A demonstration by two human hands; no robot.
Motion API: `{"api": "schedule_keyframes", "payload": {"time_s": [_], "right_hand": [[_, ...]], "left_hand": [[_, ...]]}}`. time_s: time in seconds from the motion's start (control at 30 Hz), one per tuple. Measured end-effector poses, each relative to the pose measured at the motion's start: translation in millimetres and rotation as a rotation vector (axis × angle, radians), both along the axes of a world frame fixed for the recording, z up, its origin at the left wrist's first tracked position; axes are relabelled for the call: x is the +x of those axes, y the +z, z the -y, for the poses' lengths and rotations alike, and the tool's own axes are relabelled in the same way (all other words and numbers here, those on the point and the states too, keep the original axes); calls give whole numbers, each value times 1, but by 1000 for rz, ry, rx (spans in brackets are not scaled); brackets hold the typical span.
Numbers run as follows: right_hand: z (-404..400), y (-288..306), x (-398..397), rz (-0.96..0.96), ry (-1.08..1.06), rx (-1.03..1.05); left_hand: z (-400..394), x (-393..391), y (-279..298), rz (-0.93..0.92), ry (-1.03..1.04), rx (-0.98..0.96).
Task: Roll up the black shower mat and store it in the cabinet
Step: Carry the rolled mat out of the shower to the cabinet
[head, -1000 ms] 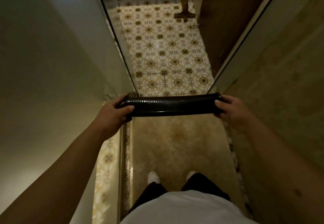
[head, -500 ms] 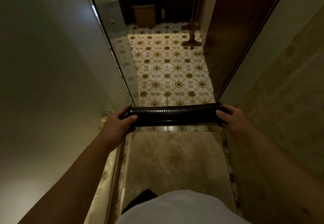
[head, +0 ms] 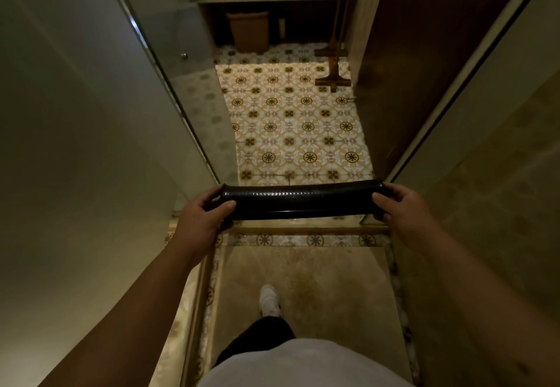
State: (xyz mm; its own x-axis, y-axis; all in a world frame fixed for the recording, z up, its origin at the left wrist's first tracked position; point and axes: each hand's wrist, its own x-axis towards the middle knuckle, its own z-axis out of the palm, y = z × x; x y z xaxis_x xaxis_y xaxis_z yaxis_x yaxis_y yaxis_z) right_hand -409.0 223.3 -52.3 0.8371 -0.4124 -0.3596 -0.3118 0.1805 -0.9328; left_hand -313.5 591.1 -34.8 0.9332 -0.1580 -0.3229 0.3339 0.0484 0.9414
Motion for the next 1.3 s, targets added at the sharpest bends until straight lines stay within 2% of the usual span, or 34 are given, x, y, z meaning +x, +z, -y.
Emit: {"api": "schedule_keyframes", "payload": {"time_s": [0.47,0.87,1.3], "right_hand": [[5,2,165,2,-20,4],[91,-5,319,-36,44,76],[162,6,445,-53,92,44]], "left_hand": [[11,189,1,-46,-52,0],[95,322,-14,-89,3,1],[165,435,-19,-99,19,-24]]}}
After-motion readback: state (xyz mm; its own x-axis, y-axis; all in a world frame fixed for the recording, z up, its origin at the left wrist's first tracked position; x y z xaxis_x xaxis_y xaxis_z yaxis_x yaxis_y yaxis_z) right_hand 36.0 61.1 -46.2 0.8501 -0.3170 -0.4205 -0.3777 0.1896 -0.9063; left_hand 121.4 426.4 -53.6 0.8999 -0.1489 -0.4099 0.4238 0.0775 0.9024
